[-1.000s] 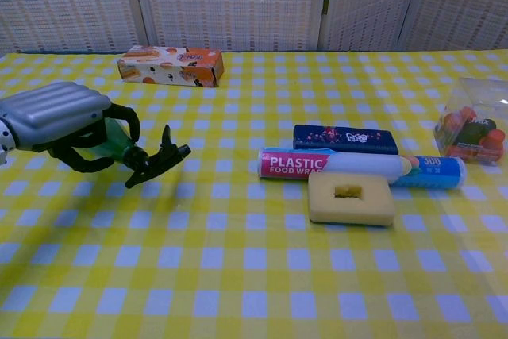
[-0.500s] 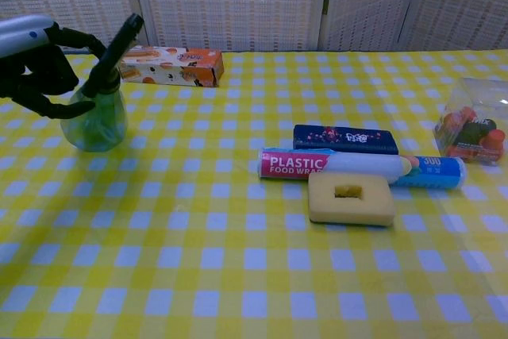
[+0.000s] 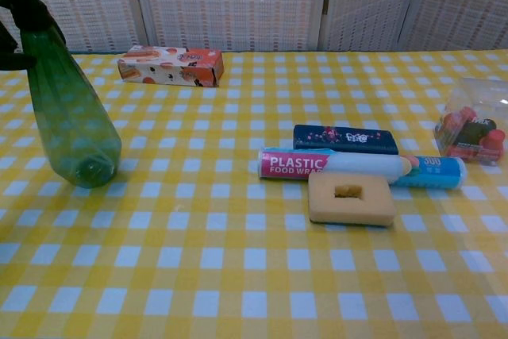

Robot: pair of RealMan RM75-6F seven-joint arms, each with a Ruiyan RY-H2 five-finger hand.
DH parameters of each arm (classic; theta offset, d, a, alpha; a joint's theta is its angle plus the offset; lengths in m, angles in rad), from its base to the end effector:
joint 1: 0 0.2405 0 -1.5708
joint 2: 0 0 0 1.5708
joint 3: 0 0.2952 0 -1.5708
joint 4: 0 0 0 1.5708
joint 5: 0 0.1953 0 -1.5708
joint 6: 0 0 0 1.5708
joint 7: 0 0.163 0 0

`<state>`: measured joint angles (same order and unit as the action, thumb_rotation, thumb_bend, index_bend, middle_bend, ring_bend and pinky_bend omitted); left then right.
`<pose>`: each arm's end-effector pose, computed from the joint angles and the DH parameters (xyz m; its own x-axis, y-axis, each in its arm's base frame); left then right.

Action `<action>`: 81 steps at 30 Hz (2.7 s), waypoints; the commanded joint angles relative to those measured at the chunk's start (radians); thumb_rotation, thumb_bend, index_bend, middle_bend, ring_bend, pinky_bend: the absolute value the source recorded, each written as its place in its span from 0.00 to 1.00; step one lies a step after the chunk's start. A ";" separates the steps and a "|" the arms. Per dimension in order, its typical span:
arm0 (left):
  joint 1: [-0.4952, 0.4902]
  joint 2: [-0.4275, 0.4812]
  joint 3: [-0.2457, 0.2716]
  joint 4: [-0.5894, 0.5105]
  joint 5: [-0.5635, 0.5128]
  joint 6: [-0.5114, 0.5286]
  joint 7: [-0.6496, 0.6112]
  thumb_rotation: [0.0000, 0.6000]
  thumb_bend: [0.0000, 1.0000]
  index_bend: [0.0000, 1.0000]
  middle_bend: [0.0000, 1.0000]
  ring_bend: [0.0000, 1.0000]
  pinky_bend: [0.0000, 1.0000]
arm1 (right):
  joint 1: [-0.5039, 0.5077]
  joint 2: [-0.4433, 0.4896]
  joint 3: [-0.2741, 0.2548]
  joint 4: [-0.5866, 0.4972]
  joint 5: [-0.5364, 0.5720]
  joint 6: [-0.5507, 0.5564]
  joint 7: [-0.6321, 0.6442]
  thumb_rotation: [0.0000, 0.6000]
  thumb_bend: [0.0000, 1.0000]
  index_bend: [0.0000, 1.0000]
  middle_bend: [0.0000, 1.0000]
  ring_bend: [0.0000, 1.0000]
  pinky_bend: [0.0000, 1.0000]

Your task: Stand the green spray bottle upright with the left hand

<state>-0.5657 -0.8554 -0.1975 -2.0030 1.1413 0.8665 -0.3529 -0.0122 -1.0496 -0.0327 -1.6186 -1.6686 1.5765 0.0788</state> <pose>-0.1952 0.3236 0.1808 -0.0798 0.4294 0.8996 0.9904 -0.0682 0.1204 -0.3349 -0.1517 0.2027 0.3835 -0.0391 0.9227 -0.9215 -0.0824 0.3795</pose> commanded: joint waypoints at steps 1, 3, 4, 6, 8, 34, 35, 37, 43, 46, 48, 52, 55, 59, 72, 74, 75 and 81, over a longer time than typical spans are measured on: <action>-0.017 0.051 -0.023 -0.015 -0.065 -0.074 -0.065 1.00 0.63 0.70 1.00 1.00 1.00 | 0.002 -0.002 0.000 -0.001 0.001 -0.004 -0.004 1.00 0.33 0.00 0.00 0.00 0.00; -0.021 0.058 -0.028 -0.008 -0.085 -0.102 -0.092 1.00 0.63 0.70 1.00 1.00 1.00 | 0.003 -0.003 0.001 -0.001 0.003 -0.008 -0.005 1.00 0.33 0.00 0.00 0.00 0.00; -0.023 0.060 -0.031 -0.003 -0.092 -0.112 -0.102 1.00 0.63 0.70 1.00 1.00 1.00 | 0.004 -0.002 0.001 -0.002 0.004 -0.009 -0.005 1.00 0.33 0.00 0.00 0.00 0.00; -0.028 0.061 -0.035 0.012 -0.099 -0.136 -0.120 1.00 0.64 0.70 1.00 1.00 1.00 | 0.004 -0.002 0.002 -0.002 0.007 -0.011 -0.005 1.00 0.33 0.00 0.00 0.00 0.00; -0.029 0.060 -0.040 0.023 -0.100 -0.155 -0.143 1.00 0.64 0.70 1.00 1.00 1.00 | 0.004 -0.001 0.002 -0.002 0.007 -0.009 -0.004 1.00 0.33 0.00 0.00 0.00 0.00; 0.055 -0.012 -0.033 0.162 0.080 -0.139 -0.348 1.00 0.64 0.70 1.00 1.00 1.00 | -0.002 -0.005 0.004 -0.002 0.012 0.000 -0.007 1.00 0.33 0.00 0.00 0.00 0.00; 0.057 -0.014 -0.031 0.167 0.091 -0.137 -0.357 1.00 0.62 0.69 1.00 1.00 1.00 | -0.002 -0.006 0.004 -0.002 0.012 -0.001 -0.007 1.00 0.33 0.00 0.00 0.00 0.00; 0.059 -0.015 -0.028 0.175 0.114 -0.136 -0.371 1.00 0.51 0.64 1.00 1.00 1.00 | -0.001 -0.006 0.004 -0.002 0.013 -0.003 -0.009 1.00 0.33 0.00 0.00 0.00 0.00; 0.069 -0.020 -0.020 0.195 0.172 -0.112 -0.415 1.00 0.27 0.48 1.00 1.00 1.00 | -0.002 -0.006 0.005 -0.003 0.014 -0.003 -0.010 1.00 0.33 0.00 0.00 0.00 0.00; 0.070 -0.020 -0.019 0.198 0.181 -0.105 -0.429 1.00 0.23 0.46 1.00 1.00 1.00 | -0.002 -0.006 0.005 -0.003 0.013 -0.001 -0.010 1.00 0.33 0.00 0.00 0.00 0.00; 0.071 -0.015 -0.018 0.197 0.193 -0.095 -0.439 1.00 0.21 0.44 1.00 1.00 1.00 | -0.003 -0.006 0.005 -0.002 0.012 0.001 -0.009 1.00 0.33 0.00 0.00 0.00 0.00; 0.075 -0.010 -0.011 0.196 0.211 -0.084 -0.455 1.00 0.17 0.38 1.00 1.00 1.00 | -0.004 -0.005 0.005 -0.002 0.011 0.003 -0.008 1.00 0.33 0.00 0.00 0.00 0.00; 0.078 -0.007 -0.004 0.203 0.227 -0.077 -0.480 1.00 0.16 0.32 1.00 1.00 1.00 | -0.004 -0.005 0.004 -0.002 0.010 0.003 -0.008 1.00 0.33 0.00 0.00 0.00 0.00; 0.082 -0.002 0.004 0.213 0.253 -0.063 -0.516 1.00 0.15 0.24 1.00 1.00 1.00 | -0.005 -0.005 0.004 -0.002 0.008 0.005 -0.007 1.00 0.33 0.00 0.00 0.00 0.00; 0.130 0.004 0.047 0.302 0.341 0.055 -0.622 1.00 0.13 0.12 1.00 1.00 1.00 | -0.007 -0.005 0.004 0.000 0.003 0.010 -0.003 1.00 0.33 0.00 0.00 0.00 0.00; 0.144 -0.003 0.052 0.321 0.335 0.084 -0.610 1.00 0.13 0.11 1.00 1.00 1.00 | -0.007 -0.005 0.004 0.000 0.003 0.011 -0.003 1.00 0.33 0.00 0.00 0.00 0.00; 0.152 -0.006 0.054 0.329 0.331 0.099 -0.604 1.00 0.13 0.11 1.00 1.00 1.00 | -0.007 -0.005 0.004 0.000 0.003 0.010 -0.003 1.00 0.33 0.00 0.00 0.00 0.00; 0.216 -0.029 0.062 0.383 0.285 0.210 -0.521 1.00 0.13 0.10 1.00 1.00 1.00 | -0.005 -0.006 0.003 0.001 0.002 0.008 -0.006 1.00 0.33 0.00 0.00 0.00 0.00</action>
<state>-0.3735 -0.8748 -0.1407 -1.6399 1.4437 1.0452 -0.9057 -0.0177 -1.0555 -0.0294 -1.6180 -1.6666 1.5841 0.0731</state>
